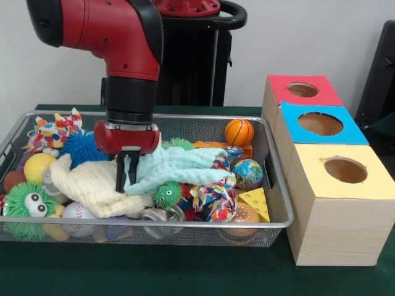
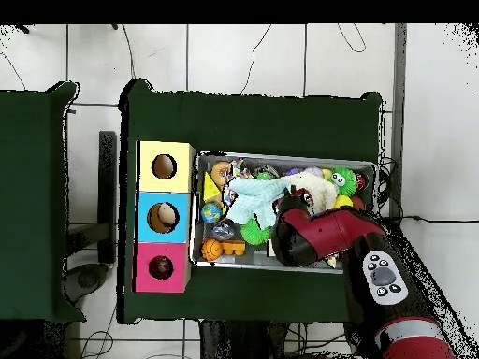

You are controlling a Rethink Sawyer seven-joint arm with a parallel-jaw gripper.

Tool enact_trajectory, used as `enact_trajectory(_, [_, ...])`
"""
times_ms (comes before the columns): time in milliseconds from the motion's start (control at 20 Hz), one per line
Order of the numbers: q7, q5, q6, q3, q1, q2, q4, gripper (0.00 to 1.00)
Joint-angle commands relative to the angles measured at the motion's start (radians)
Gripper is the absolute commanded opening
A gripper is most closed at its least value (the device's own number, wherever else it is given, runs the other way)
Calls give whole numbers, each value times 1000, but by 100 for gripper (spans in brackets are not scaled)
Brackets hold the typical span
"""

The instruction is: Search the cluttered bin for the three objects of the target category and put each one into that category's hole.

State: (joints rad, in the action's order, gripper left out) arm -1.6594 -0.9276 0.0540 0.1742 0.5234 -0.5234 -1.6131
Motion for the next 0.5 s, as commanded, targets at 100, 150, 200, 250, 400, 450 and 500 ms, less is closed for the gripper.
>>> enact_trajectory(100, [167, 67, 318, 91, 81, -78, -126, 0])
enact_trajectory(150, [176, 74, 334, 97, 86, -95, -136, 0])
enact_trajectory(200, [187, 83, 354, 105, 92, -110, -144, 0])
enact_trajectory(250, [192, 86, 364, 112, 96, -121, -150, 0])
enact_trajectory(400, [210, 104, 407, 137, 112, -158, -171, 0])
enact_trajectory(450, [211, 105, 414, 143, 115, -167, -177, 0])
enact_trajectory(500, [215, 107, 425, 152, 119, -178, -180, 0])
